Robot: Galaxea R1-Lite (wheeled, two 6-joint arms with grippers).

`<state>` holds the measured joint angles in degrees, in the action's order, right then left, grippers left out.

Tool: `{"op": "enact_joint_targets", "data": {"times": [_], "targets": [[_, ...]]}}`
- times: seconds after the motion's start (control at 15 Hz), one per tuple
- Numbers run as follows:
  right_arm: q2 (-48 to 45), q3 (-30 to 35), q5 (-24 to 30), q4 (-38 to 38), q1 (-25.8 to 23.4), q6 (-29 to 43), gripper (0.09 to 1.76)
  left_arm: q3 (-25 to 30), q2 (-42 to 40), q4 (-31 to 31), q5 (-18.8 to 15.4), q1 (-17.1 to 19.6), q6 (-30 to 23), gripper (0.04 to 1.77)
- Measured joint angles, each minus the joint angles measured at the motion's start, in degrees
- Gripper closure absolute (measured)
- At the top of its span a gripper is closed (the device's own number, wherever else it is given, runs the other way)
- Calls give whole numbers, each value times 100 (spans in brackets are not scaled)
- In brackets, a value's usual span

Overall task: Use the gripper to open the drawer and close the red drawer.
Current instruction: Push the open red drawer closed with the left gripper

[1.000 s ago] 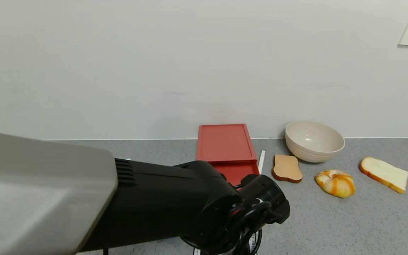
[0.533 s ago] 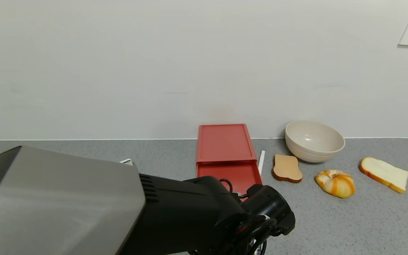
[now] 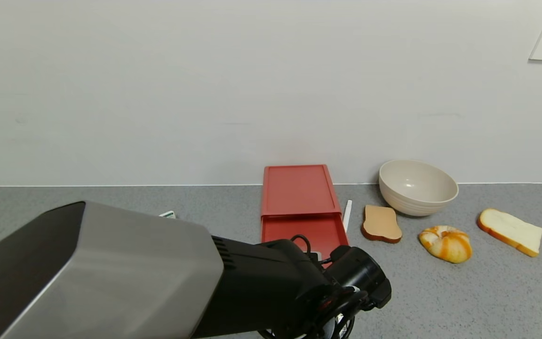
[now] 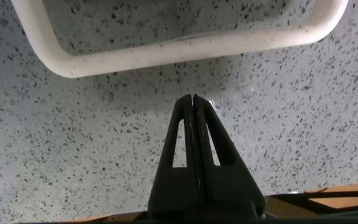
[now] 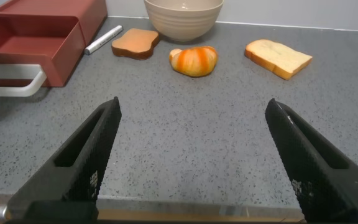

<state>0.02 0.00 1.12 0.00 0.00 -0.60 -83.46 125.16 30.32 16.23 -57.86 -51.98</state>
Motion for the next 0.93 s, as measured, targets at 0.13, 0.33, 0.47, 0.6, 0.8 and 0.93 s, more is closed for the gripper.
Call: {"op": "enact_joint_targets", "data": {"times": [0.13,0.33,0.47,0.6,0.8,0.93], "targets": [[0,0,0,0,0,0,14,-28,26,-55,67,41,30,170],[0,0,-2,2,0,0,14,-107,80,-78,240,100,83,170],[0,0,0,0,0,-2,14,-168,155,-74,422,130,124,170],[0,0,0,0,0,2,14,-234,212,-119,469,177,195,170],[0,0,0,0,0,0,14,-356,254,-205,500,290,300,170],[0,0,0,0,0,-2,14,-425,262,-201,511,329,394,170]]}}
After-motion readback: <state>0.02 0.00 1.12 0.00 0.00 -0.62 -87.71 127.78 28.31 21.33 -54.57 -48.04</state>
